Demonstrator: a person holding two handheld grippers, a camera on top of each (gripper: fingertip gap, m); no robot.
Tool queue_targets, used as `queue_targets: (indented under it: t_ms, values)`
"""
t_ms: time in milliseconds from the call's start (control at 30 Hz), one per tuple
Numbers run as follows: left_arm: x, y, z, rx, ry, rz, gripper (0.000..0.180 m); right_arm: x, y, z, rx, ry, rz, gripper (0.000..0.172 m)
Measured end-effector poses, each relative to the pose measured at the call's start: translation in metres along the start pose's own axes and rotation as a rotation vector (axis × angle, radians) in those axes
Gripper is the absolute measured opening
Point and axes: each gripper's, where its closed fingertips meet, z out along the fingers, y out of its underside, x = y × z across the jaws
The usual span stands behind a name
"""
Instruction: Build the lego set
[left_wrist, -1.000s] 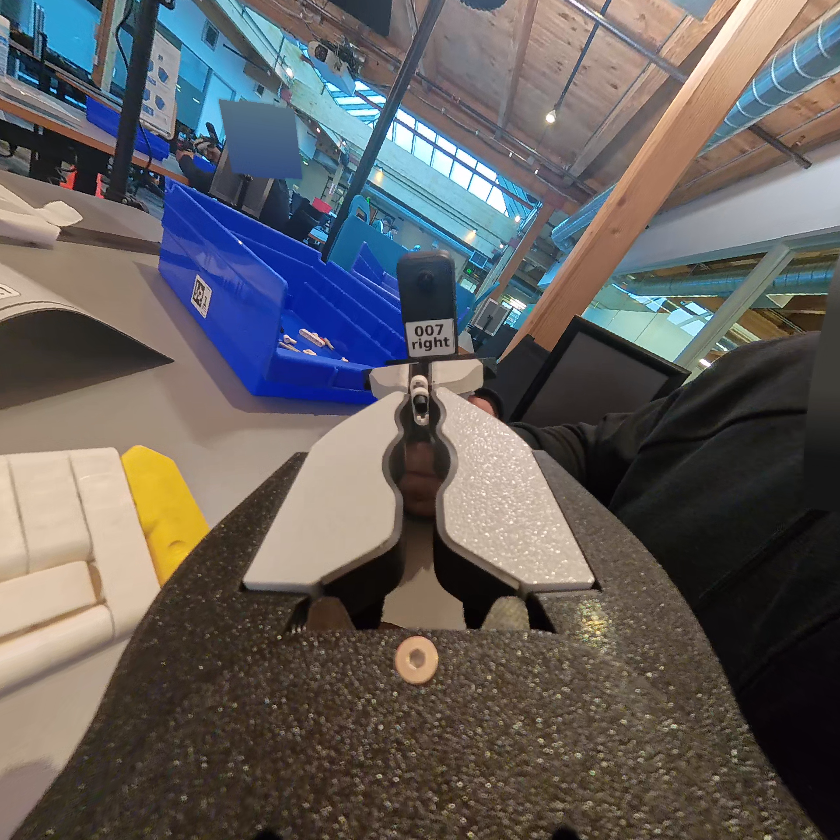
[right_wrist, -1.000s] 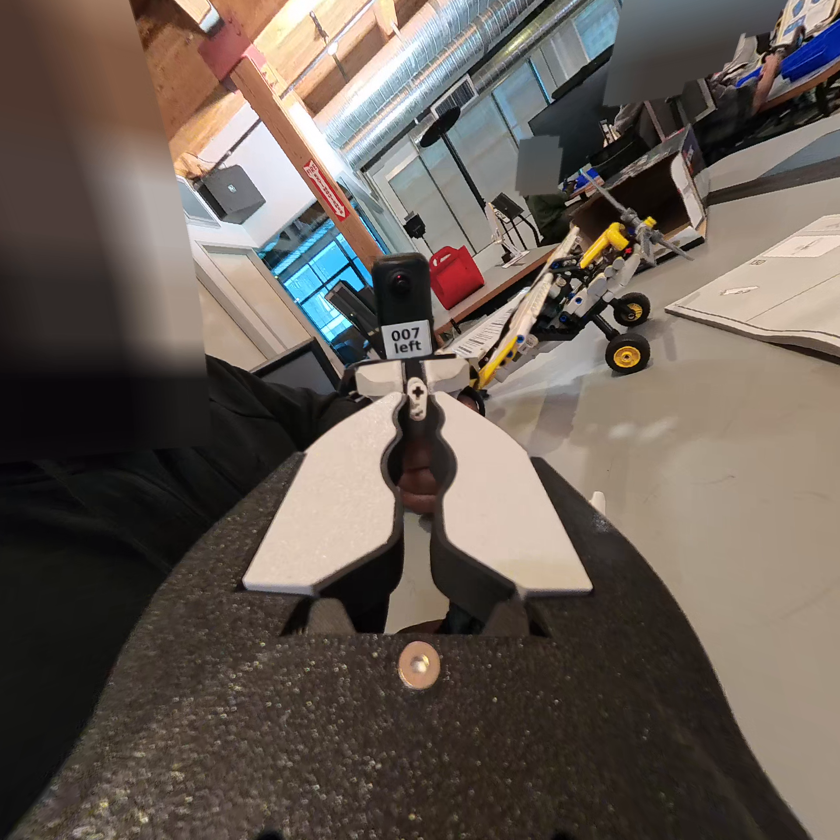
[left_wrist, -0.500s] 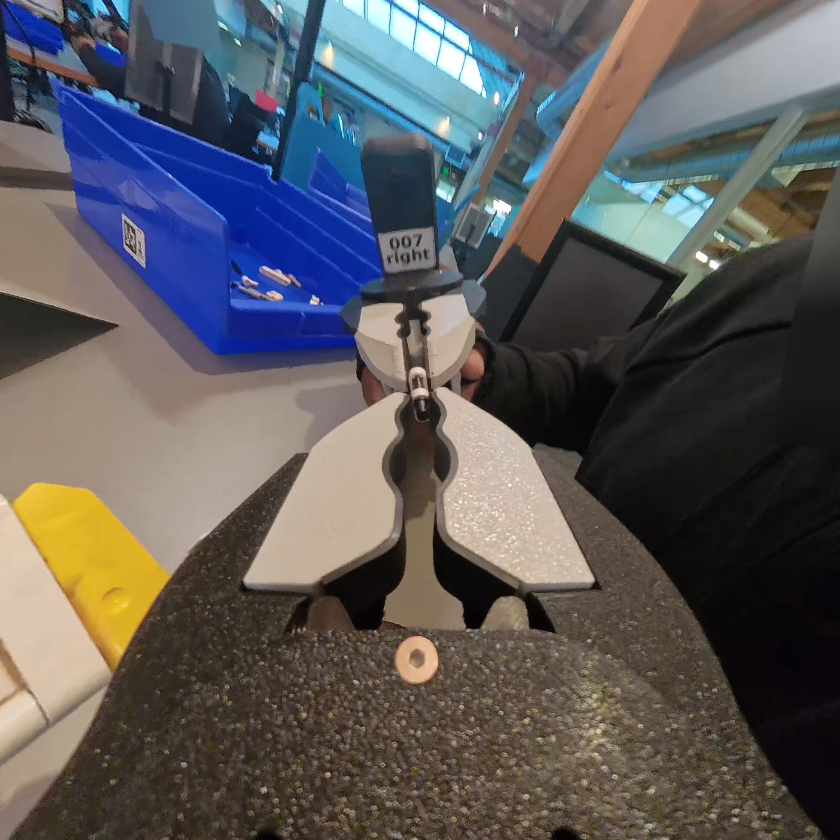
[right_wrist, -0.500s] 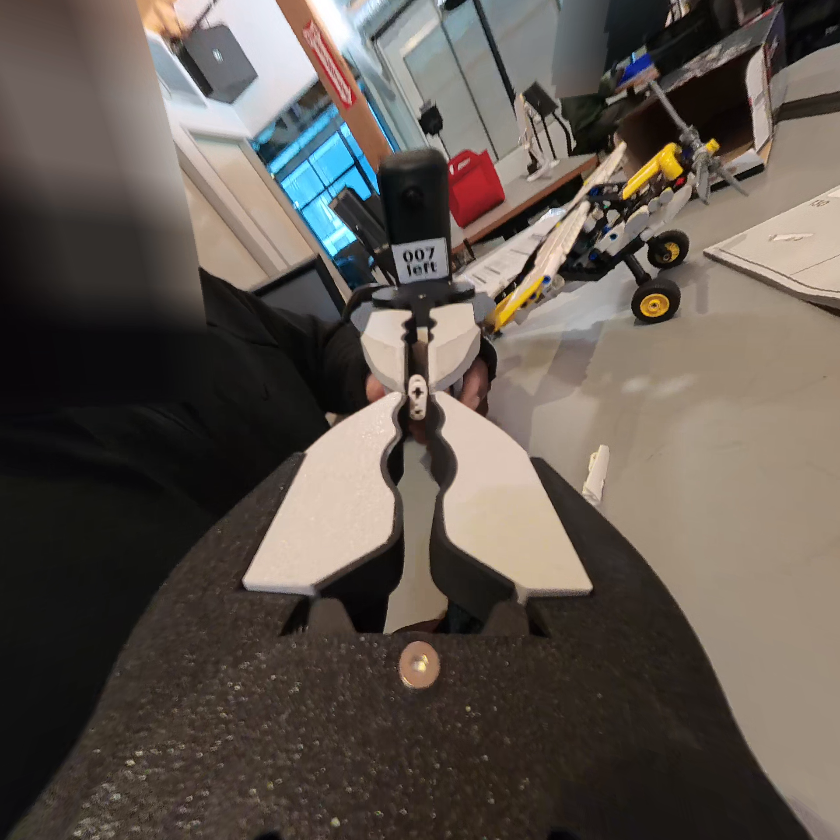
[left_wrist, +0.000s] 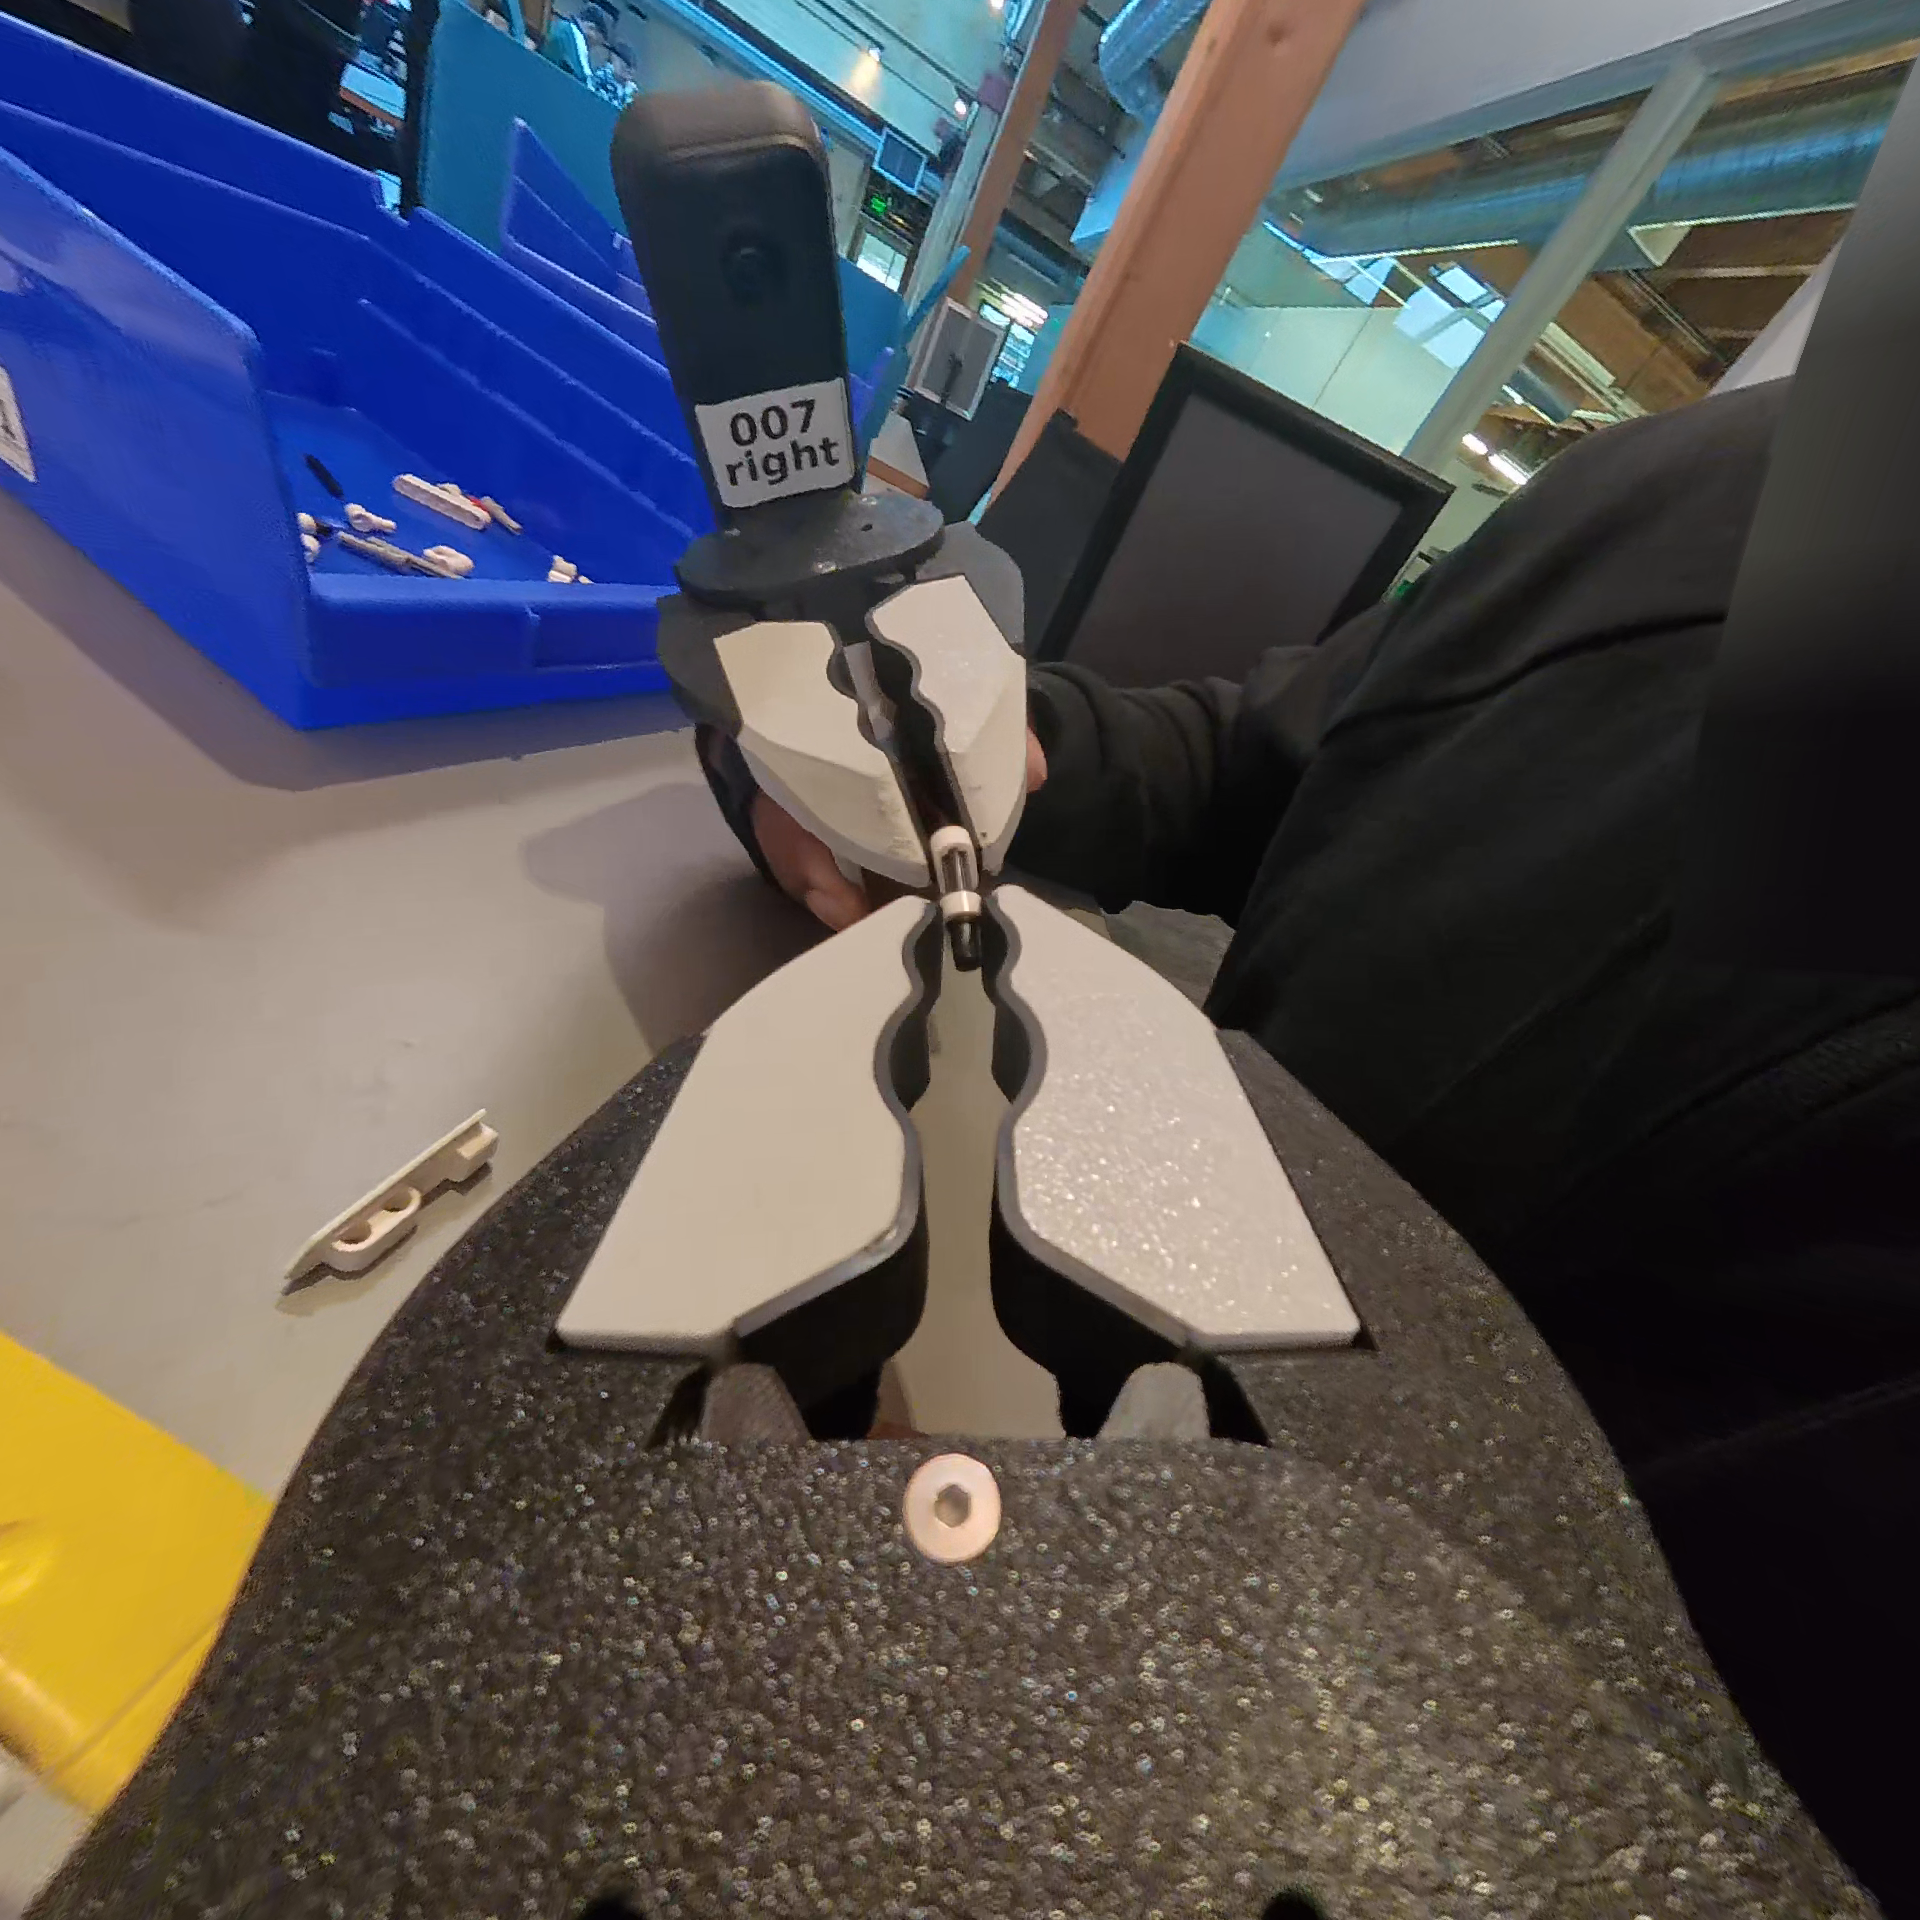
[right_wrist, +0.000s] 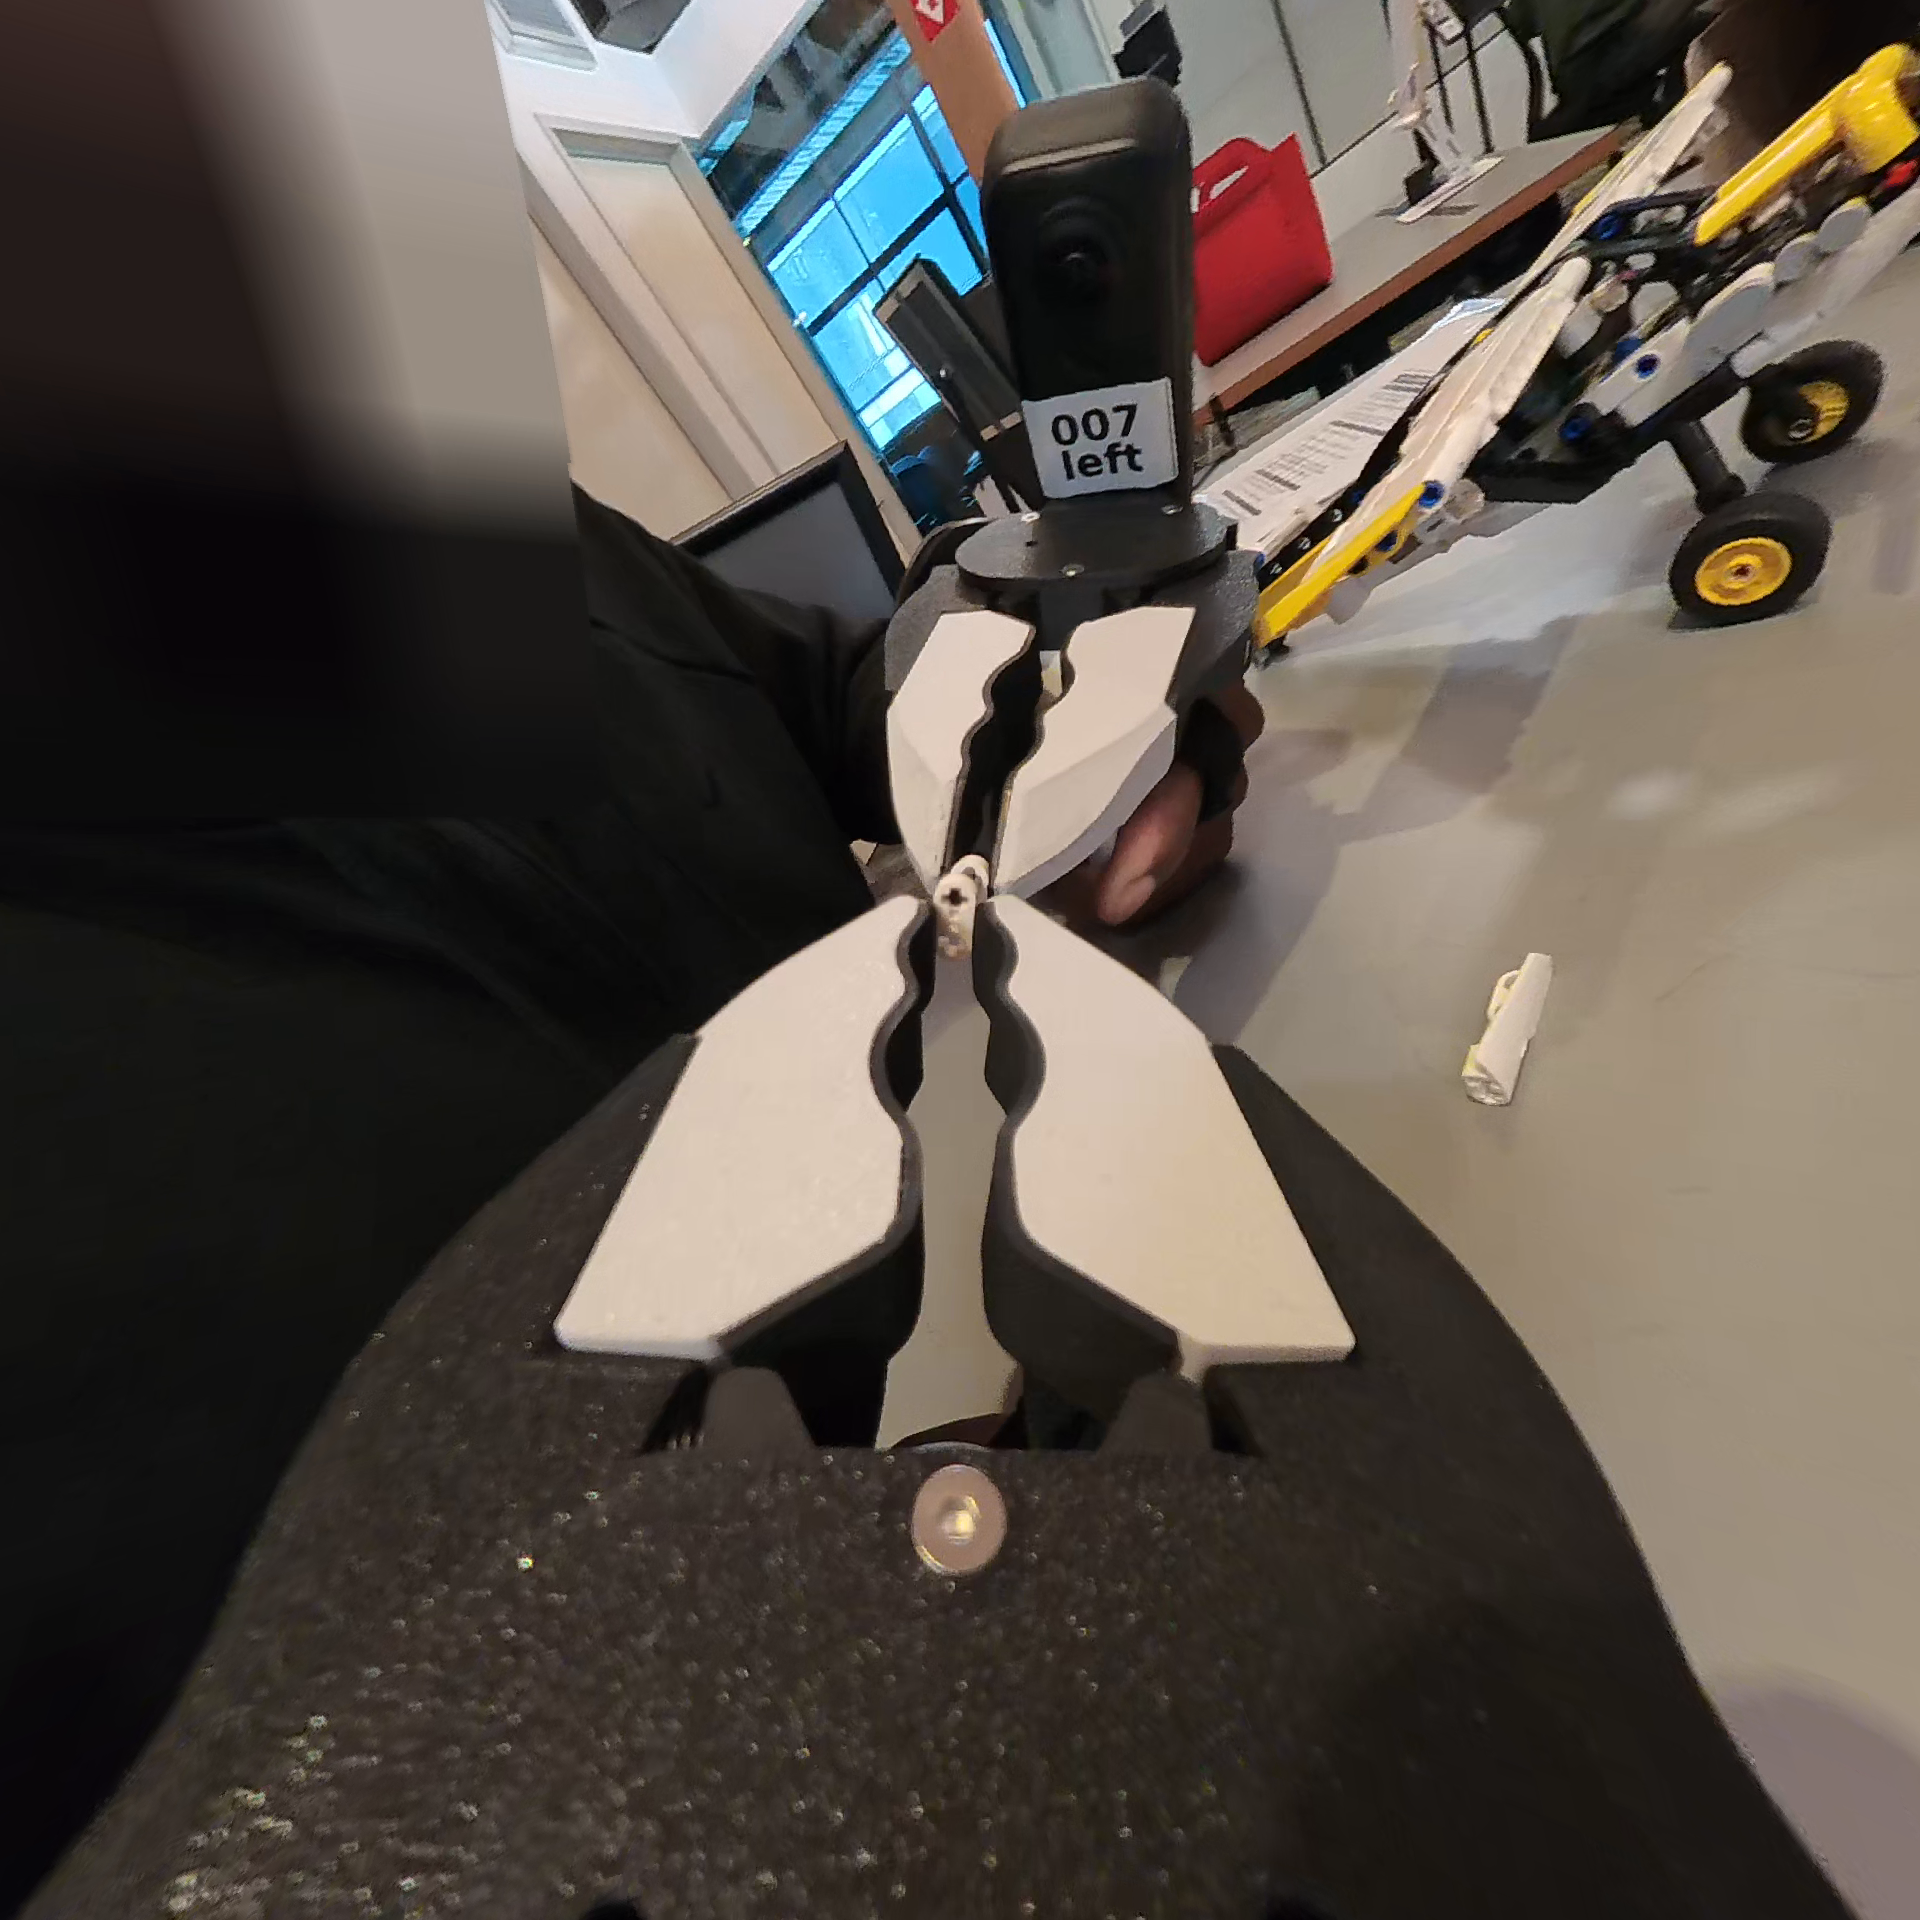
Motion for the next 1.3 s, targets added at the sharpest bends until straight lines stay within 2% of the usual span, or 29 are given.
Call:
queue_targets:
  t_ms: [233,567,1300]
  values:
    - [-0.005,0.01,0.007,-0.061,-0.08,0.057,0.006,0.006,0.0,0.002,-0.031,0.098,-0.047,0.007]
    - [-0.008,0.015,0.012,-0.097,-0.112,0.063,0.007,0.013,0.005,-0.001,-0.099,0.197,-0.117,0.006]
    - [-0.013,0.006,0.007,-0.028,-0.141,0.048,0.007,0.022,0.009,-0.005,-0.087,0.299,-0.161,0.007]
